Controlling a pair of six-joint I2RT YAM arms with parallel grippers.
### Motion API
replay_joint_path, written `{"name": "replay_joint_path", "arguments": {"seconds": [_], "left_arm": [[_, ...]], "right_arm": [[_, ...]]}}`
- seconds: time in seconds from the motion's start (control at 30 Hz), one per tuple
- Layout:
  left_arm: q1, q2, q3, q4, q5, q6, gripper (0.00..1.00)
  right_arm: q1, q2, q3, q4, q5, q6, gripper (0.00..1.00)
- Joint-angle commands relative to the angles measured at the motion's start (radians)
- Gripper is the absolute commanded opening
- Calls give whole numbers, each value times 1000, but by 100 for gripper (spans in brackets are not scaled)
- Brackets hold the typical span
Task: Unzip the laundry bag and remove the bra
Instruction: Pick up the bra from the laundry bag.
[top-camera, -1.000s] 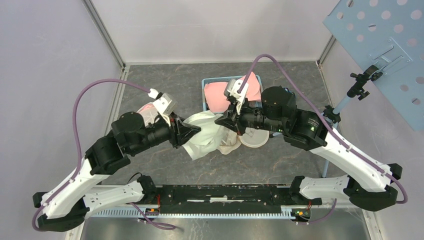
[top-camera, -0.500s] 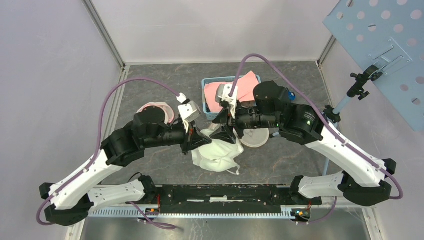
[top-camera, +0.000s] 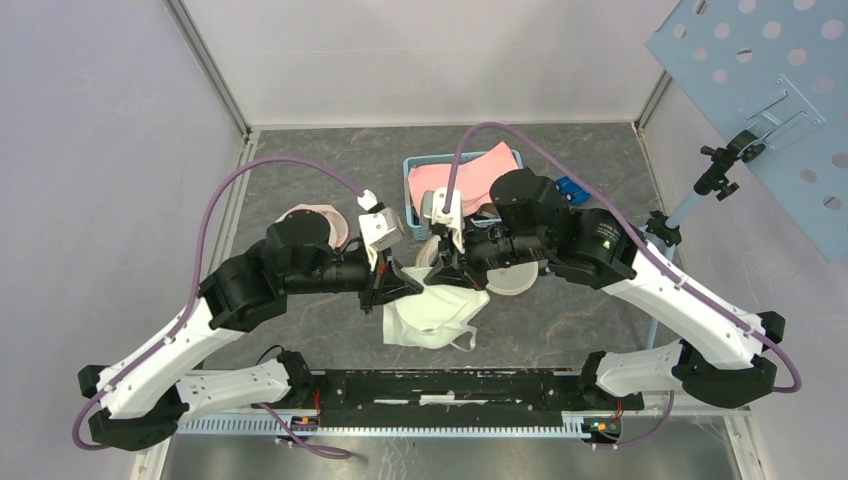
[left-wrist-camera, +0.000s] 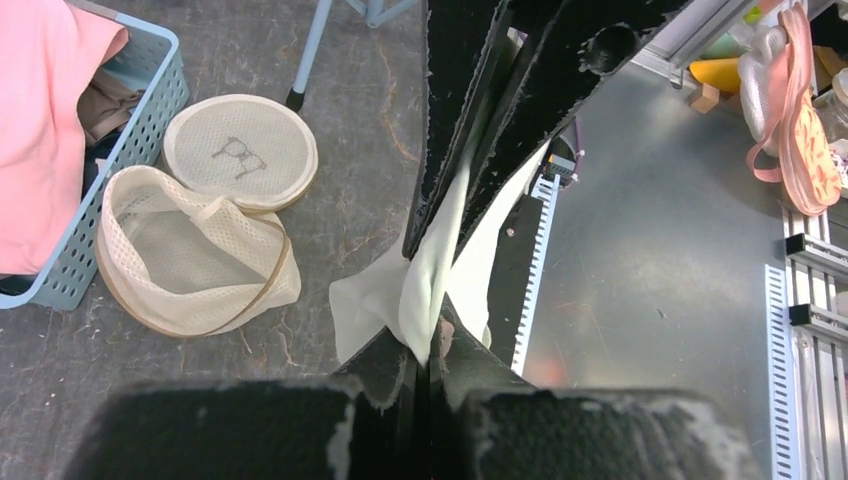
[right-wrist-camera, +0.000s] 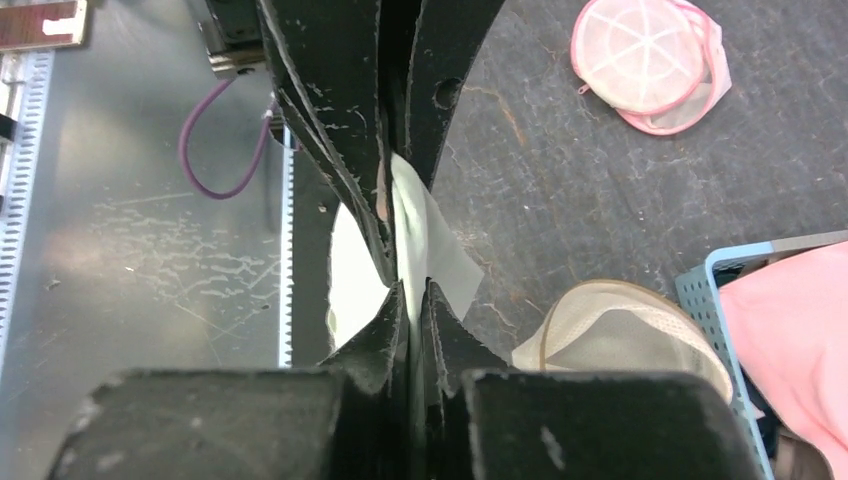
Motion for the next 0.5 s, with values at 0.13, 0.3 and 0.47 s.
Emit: {"name": "replay_joint_path", "arguments": {"seconds": [0.13, 0.3, 0.47], "left_arm": [[7, 0, 3, 62, -228, -31, 72], [94, -93, -124, 170, -384, -191, 96], [176, -201, -282, 328, -413, -329, 96]], "right_arm": [[4, -30, 3, 32, 193, 44, 0], [-9, -21, 81, 80, 397, 102, 0], [-11, -12, 148, 136, 497, 163, 0]]}}
